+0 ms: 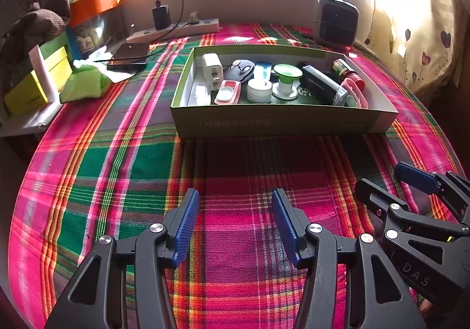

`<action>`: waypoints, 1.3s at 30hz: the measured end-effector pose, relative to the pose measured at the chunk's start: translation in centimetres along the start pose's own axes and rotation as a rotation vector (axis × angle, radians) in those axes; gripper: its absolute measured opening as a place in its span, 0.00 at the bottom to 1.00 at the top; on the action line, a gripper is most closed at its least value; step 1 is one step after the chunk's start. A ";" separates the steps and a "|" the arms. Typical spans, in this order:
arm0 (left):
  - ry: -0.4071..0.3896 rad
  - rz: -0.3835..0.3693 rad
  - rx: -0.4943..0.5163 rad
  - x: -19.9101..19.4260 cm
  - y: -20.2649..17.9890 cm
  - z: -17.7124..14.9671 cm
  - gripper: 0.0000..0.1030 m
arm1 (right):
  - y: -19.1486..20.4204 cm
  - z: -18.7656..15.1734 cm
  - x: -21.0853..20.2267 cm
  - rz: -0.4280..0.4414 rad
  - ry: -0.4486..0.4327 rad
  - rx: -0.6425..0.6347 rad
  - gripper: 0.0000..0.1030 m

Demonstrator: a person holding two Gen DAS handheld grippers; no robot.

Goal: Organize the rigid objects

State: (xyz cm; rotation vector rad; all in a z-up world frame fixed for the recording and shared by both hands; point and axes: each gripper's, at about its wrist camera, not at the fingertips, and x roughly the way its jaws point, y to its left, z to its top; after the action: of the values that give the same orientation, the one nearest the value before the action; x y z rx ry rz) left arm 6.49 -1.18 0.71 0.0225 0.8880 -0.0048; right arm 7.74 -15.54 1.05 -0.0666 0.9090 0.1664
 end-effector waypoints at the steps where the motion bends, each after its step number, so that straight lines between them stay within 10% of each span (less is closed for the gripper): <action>1: 0.000 0.001 0.001 0.0 0.0 0.0 0.50 | 0.0 0.0 0.0 0.003 0.000 0.002 0.60; 39: 0.000 0.001 0.000 0.0 0.0 0.0 0.50 | -0.1 0.0 0.0 0.001 0.000 0.002 0.61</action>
State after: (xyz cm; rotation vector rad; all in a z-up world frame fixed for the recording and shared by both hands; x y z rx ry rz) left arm 6.48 -1.22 0.71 0.0228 0.8877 -0.0043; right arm 7.79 -15.59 1.05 -0.0639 0.9096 0.1667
